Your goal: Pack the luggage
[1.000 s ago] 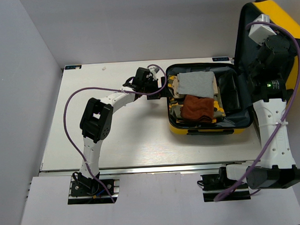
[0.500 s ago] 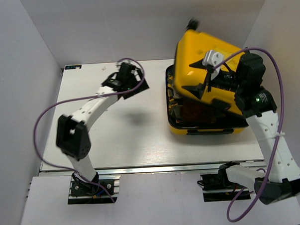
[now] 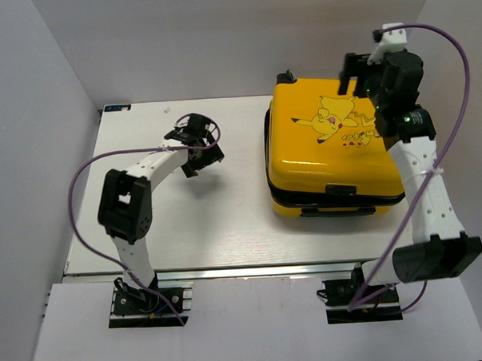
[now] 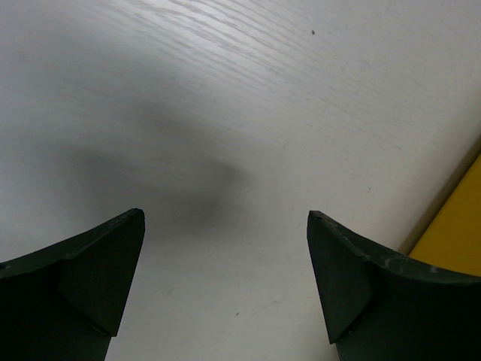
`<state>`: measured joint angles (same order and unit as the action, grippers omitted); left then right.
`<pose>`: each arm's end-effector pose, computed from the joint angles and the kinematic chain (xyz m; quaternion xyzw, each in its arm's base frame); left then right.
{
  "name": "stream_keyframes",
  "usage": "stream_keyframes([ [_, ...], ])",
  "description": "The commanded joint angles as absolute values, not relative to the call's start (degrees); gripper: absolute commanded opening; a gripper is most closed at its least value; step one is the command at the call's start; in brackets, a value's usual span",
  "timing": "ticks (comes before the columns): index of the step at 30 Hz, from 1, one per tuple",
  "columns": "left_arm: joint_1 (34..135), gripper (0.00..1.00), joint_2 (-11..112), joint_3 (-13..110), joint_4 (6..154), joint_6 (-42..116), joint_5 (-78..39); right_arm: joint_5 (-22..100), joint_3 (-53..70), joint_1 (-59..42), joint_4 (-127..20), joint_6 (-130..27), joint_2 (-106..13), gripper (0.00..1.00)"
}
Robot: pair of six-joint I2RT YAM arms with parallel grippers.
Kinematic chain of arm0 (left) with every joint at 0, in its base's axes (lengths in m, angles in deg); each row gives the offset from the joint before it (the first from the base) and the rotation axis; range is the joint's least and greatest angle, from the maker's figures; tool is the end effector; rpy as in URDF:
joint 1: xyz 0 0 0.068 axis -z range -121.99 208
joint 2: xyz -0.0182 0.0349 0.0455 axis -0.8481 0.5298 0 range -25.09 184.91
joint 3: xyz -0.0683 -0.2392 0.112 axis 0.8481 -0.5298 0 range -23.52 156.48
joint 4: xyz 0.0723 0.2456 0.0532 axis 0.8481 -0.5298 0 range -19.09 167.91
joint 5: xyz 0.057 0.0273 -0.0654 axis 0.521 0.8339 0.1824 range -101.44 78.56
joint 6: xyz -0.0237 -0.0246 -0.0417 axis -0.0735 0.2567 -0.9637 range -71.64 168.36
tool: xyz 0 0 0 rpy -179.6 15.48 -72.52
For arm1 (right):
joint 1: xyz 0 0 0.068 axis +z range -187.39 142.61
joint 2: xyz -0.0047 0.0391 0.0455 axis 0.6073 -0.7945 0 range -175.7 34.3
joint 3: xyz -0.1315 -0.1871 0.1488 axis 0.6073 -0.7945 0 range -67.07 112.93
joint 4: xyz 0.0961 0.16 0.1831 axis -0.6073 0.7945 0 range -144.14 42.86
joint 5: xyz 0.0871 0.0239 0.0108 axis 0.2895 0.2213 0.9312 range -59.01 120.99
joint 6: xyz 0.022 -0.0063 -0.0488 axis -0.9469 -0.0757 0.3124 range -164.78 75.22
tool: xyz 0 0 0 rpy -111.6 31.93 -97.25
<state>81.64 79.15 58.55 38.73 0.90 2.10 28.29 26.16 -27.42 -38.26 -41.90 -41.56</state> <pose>0.3576 -0.1473 0.2371 -0.2272 0.9354 -0.0499 0.2662 0.2770 0.0470 0.5029 -0.0613 0.6952 0.0279 0.7157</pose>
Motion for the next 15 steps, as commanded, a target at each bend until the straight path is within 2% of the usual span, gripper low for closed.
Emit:
stream_keyframes([
  [1, 81.9, 0.98, 82.6, 65.1, 46.3, 4.8, -9.0, 12.4, 29.2, -36.8, -28.1, -49.0, -45.4, 0.89],
  [3, 83.0, 0.98, 88.2, 68.0, 48.5, 6.3, -11.3, 12.9, 28.6, -40.6, -26.5, -50.8, -47.3, 0.89],
  [4, 83.0, 0.98, 90.0, 71.8, 49.2, 6.9, -14.9, 15.6, 28.3, -46.0, -24.9, -51.5, -48.1, 0.89],
  [9, 84.0, 0.98, 103.4, 83.2, 50.3, 7.8, -22.9, 24.4, 24.0, -58.7, -21.2, -54.6, -54.0, 0.89],
  [15, 86.6, 0.98, 107.7, 86.7, 54.0, 10.2, -23.4, 18.1, 19.4, -65.6, -19.0, -58.7, -56.2, 0.89],
])
